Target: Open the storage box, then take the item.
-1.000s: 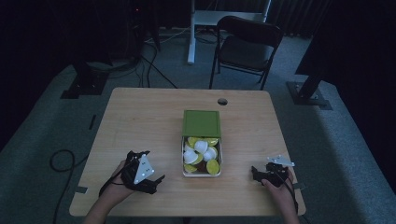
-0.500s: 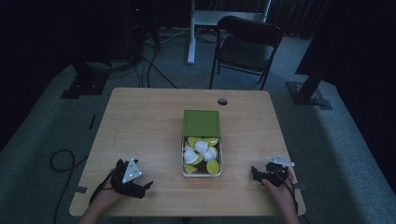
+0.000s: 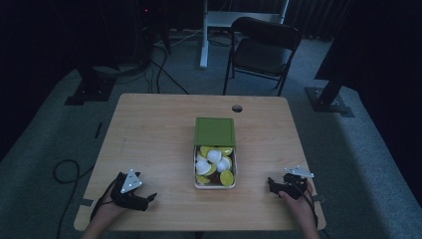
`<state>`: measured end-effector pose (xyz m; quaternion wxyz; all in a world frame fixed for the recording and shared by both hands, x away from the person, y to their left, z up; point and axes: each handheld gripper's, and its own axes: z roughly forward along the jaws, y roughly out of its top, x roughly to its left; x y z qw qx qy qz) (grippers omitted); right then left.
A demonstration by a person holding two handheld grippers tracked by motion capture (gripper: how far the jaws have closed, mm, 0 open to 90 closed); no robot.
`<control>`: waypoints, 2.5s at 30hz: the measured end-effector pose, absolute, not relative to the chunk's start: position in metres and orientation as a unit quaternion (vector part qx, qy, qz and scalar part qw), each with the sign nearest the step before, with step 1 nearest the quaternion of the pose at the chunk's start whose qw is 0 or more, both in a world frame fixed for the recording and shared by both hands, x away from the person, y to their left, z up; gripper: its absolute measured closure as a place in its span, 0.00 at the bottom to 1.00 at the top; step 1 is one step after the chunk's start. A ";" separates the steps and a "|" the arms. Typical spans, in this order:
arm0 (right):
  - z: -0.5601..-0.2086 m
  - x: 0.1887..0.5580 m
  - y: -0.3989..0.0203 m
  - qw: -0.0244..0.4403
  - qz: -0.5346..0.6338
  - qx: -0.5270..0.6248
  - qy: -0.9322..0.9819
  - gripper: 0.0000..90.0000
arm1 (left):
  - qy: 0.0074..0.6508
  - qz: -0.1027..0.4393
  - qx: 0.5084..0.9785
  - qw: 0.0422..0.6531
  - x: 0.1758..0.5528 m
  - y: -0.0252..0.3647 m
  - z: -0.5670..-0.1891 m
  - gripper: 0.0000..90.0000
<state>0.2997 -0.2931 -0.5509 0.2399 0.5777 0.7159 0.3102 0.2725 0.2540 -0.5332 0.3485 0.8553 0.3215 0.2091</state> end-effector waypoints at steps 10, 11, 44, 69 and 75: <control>-0.551 0.300 -0.293 0.239 0.310 0.577 0.717 0.12 | 0.339 0.199 0.851 0.349 0.276 0.264 -0.539 0.03; -0.551 0.300 -0.293 0.239 0.311 0.577 0.717 0.12 | 0.341 0.194 0.851 0.348 0.276 0.264 -0.540 0.03; -0.547 0.300 -0.289 0.224 0.320 0.573 0.721 0.13 | 0.378 0.157 0.849 0.334 0.289 0.262 -0.546 0.03; -0.470 0.292 -0.246 0.212 0.407 0.489 0.742 0.15 | 0.378 0.156 0.849 0.335 0.289 0.262 -0.547 0.02; -0.456 0.289 -0.233 0.203 0.426 0.467 0.748 0.16 | 0.377 0.156 0.849 0.335 0.289 0.262 -0.547 0.03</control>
